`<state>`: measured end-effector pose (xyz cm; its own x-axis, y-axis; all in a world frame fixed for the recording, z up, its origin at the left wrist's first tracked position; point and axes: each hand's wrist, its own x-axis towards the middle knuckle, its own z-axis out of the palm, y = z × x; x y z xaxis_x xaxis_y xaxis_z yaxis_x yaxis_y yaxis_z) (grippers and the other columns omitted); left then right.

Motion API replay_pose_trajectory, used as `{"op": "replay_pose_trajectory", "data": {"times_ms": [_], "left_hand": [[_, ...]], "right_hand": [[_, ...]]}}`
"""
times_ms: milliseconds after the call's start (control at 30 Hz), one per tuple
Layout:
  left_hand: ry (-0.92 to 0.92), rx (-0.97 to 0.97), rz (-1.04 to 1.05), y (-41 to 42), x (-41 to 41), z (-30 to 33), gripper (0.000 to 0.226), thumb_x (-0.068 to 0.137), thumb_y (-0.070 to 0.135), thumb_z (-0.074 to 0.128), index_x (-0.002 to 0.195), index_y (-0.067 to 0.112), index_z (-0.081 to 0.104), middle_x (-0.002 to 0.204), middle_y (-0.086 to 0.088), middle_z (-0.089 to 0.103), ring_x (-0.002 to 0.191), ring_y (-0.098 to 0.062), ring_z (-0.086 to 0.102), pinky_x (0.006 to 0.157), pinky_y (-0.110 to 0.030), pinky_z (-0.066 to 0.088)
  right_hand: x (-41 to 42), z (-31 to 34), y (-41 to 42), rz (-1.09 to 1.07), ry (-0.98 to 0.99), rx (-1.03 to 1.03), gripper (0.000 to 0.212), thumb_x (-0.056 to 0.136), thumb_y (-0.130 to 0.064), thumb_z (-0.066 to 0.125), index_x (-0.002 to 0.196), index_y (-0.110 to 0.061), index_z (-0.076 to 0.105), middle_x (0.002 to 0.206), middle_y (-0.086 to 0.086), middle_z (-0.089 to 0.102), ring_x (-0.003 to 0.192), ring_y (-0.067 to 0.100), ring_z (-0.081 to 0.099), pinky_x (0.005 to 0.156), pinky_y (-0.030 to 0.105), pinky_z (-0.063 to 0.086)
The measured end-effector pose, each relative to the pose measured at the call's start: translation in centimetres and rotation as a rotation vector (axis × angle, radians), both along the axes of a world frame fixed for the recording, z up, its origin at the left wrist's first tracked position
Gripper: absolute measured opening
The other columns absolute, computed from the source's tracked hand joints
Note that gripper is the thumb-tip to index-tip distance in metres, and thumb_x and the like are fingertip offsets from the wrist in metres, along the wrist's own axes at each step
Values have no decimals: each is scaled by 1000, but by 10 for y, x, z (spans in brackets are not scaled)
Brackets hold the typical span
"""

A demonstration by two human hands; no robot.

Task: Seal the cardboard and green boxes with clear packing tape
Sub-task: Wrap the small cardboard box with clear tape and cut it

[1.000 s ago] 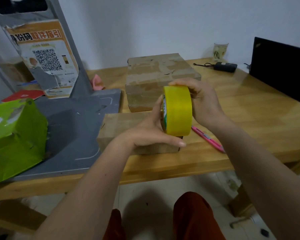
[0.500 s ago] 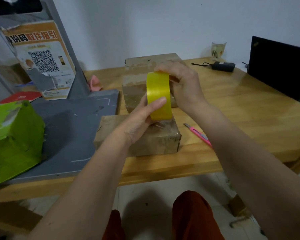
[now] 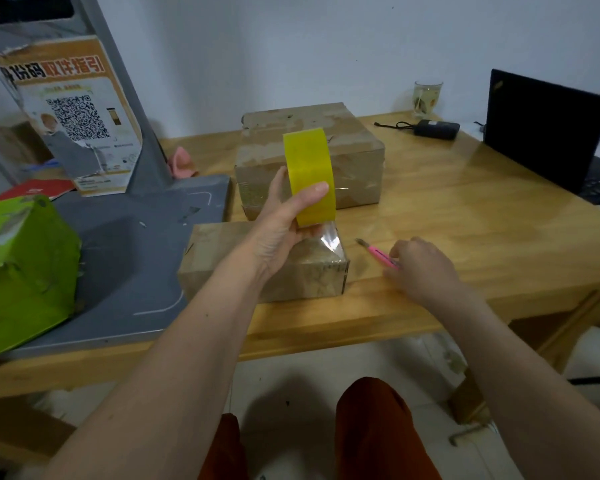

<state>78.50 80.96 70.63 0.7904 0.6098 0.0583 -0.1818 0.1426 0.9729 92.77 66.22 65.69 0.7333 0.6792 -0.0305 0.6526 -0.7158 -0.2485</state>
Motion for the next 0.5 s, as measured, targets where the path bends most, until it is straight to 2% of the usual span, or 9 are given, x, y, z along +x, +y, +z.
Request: {"op": "replay_pose_trajectory", "data": {"times_ms": [167, 267, 333, 400, 433, 500], "left_hand": [[-30, -29, 23, 2, -1, -3, 131, 34, 52, 95, 147, 26, 35, 115, 0, 69, 107, -29, 66, 72, -32, 55], [-25, -14, 20, 2, 0, -4, 130, 36, 50, 95, 148, 26, 33, 115, 0, 69, 106, -28, 67, 72, -33, 55], [-27, -10, 18, 2, 0, -5, 130, 37, 49, 95, 149, 26, 32, 115, 0, 69, 104, -27, 68, 72, -33, 55], [-33, -12, 17, 3, 0, -5, 130, 37, 49, 95, 149, 26, 33, 115, 0, 70, 105, -28, 67, 73, -34, 55], [-36, -13, 18, 3, 0, -5, 129, 37, 49, 95, 148, 25, 34, 114, 0, 70, 106, -29, 67, 74, -35, 56], [-43, -14, 21, 3, 0, -6, 128, 37, 49, 95, 148, 25, 35, 112, 1, 71, 106, -31, 67, 76, -35, 55]], "right_hand": [[6, 2, 3, 26, 103, 28, 18, 91, -12, 57, 108, -10, 65, 107, 9, 58, 92, 26, 56, 75, 35, 48], [3, 6, -9, 58, 212, 195, 17, 90, -3, 56, 98, -18, 59, 108, 7, 55, 89, 22, 54, 73, 33, 45], [0, 8, -21, 76, 279, 336, 14, 94, -9, 53, 98, -21, 59, 98, 4, 63, 88, 19, 58, 78, 39, 51], [-7, 13, -31, 136, 301, 390, 17, 101, -29, 45, 103, -25, 62, 87, -1, 67, 85, 16, 61, 83, 42, 51], [-11, 16, -34, 172, 320, 403, 27, 102, -38, 39, 94, -27, 62, 84, -2, 66, 84, 16, 60, 83, 40, 50], [-20, 22, -39, 225, 372, 442, 39, 103, -40, 32, 75, -28, 57, 79, 0, 62, 79, 19, 56, 75, 38, 44]]}}
